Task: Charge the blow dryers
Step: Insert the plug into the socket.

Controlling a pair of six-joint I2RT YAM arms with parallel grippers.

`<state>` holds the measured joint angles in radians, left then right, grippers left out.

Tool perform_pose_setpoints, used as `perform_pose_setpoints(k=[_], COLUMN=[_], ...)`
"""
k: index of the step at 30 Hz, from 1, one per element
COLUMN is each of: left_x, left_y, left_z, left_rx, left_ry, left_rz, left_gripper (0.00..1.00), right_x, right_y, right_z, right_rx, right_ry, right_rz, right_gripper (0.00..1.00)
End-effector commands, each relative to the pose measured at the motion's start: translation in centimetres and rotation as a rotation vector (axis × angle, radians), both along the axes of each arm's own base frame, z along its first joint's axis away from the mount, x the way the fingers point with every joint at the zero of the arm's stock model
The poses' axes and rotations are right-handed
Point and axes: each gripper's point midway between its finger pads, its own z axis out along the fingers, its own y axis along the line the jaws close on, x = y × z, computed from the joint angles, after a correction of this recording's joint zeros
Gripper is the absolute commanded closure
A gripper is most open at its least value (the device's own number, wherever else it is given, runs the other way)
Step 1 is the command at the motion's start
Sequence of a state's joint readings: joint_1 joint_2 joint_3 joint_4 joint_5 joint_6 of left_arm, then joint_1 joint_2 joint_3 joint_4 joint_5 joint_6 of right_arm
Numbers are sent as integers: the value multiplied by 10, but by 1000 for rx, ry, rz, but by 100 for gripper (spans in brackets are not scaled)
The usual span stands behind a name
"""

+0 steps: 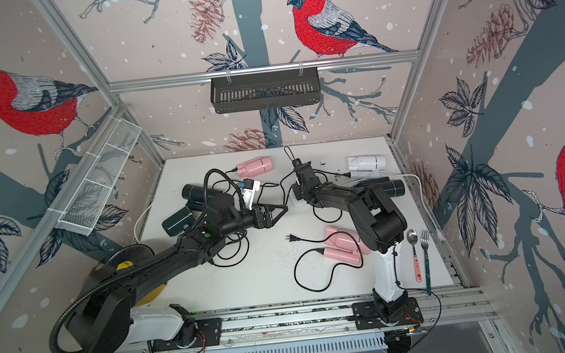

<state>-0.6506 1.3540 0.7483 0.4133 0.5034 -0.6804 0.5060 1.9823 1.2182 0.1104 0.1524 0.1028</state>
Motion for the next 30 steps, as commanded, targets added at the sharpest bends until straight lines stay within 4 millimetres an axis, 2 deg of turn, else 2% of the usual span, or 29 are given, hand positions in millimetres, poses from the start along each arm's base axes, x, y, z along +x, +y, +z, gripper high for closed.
perform_pose_setpoints(k=[1,12,18,27,30], left_x=[0,0,0,0,-1], left_y=[0,1,2,1,2], left_z=[9,9,9,7,7], left_rx=[-24,-24,-22,-19,-18], left_ry=[-33,-34,-32,-35,-36], left_rz=[-1,-1,3,-2,-2], left_gripper=[1,1,1,1,2], right_x=[-25,-25,-12,-16,-12], right_y=[-5,-11,-33,-7,-6], right_z=[-37,-42,-32,-17,-12], right_rx=[-35,-71,-104,0,4], right_ry=[164,182,143,160,153], right_rz=[26,3,-115,-6,-12], right_gripper=[95,95,95,92,90])
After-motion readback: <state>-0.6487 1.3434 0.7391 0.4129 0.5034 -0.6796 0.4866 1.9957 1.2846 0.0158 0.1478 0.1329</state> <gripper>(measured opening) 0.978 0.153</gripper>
